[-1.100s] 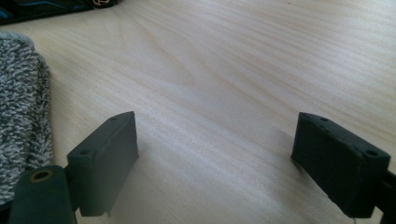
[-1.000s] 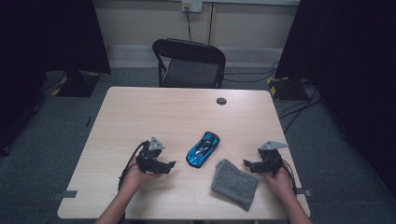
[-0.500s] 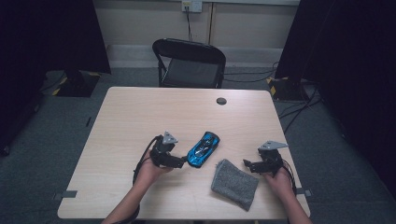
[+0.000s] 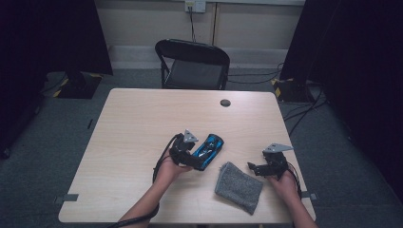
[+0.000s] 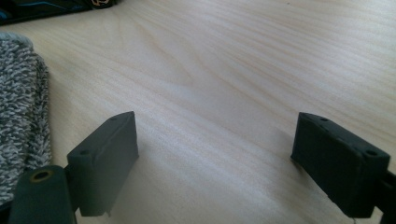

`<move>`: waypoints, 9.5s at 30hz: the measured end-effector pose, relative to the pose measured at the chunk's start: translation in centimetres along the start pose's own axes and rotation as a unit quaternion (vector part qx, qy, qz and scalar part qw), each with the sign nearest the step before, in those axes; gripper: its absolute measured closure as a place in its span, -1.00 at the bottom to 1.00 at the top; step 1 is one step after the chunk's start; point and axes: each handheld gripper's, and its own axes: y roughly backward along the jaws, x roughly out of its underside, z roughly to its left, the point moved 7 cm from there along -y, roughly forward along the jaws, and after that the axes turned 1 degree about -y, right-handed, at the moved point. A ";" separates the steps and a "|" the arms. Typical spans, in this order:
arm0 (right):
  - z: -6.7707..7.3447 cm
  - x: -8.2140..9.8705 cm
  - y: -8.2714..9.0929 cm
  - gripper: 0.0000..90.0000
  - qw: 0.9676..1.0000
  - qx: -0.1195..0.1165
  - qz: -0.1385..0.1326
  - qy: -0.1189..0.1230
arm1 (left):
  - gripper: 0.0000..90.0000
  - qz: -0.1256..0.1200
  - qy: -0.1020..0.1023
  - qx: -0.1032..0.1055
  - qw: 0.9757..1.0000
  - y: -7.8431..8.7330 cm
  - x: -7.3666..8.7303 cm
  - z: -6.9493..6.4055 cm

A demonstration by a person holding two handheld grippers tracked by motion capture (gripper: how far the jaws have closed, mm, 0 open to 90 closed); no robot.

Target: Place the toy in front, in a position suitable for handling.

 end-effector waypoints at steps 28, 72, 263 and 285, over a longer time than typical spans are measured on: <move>0.0 0.0 0.0 -0.70 1.000 0.000 0.000 0.000 | -0.60 0.016 0.032 -0.011 0.999 -3.5 -0.9 -0.5; 0.0 0.0 0.0 -0.70 1.000 0.000 0.000 0.000 | -0.42 0.065 0.047 -0.056 0.995 -4.6 0.2 -0.6; 2.9 -2.2 2.0 -0.58 0.998 -0.058 -0.010 0.016 | -0.44 -0.004 -0.006 -0.022 1.000 3.1 8.4 5.4; 6.3 -2.7 2.7 -0.67 0.992 -0.114 -0.013 0.046 | -0.44 -0.006 -0.009 -0.020 1.000 3.1 8.4 5.4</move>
